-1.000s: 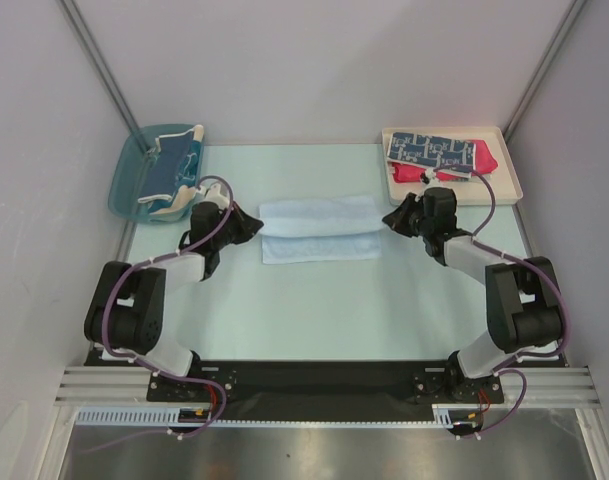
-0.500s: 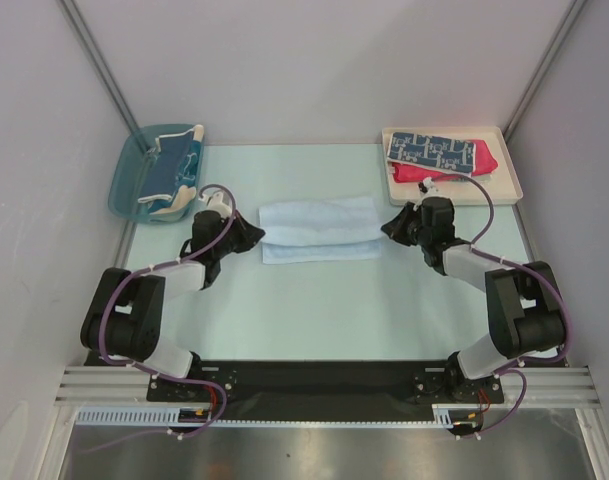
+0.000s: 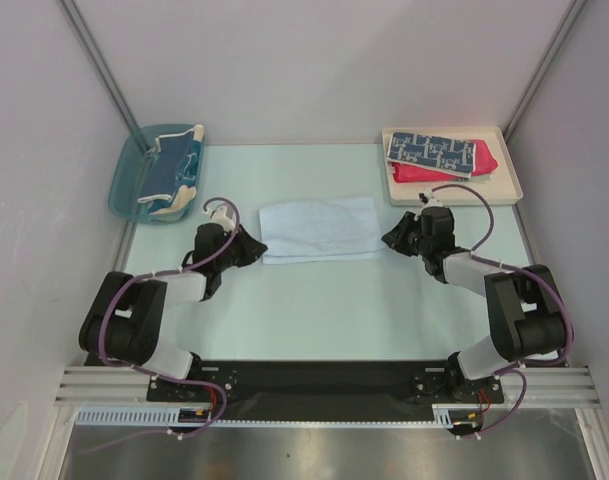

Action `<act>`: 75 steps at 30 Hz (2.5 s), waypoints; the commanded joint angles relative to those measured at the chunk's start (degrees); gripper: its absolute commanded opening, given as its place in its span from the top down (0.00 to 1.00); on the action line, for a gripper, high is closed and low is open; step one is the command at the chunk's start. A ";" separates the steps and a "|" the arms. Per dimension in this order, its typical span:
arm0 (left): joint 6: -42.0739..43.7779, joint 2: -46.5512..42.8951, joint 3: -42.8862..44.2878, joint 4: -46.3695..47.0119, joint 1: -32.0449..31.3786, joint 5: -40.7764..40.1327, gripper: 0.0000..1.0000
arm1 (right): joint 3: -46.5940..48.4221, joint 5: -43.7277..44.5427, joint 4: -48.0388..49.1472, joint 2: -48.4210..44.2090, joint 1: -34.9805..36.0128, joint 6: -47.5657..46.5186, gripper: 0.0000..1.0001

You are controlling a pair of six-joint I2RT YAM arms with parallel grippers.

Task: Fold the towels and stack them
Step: Fold the towel, then neatly place the folded towel into the bin

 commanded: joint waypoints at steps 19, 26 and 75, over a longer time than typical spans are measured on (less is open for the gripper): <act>1.90 -7.78 12.71 -17.40 -3.28 -5.72 0.76 | 16.72 8.77 -15.57 0.58 3.08 -4.91 0.70; 1.11 -1.98 16.94 -21.89 -6.19 -6.95 0.77 | 29.29 5.64 -23.05 13.69 1.86 -9.65 0.54; 14.38 -20.17 30.92 -54.32 -9.62 0.33 0.79 | 86.94 65.28 -62.78 53.59 16.01 -30.40 1.00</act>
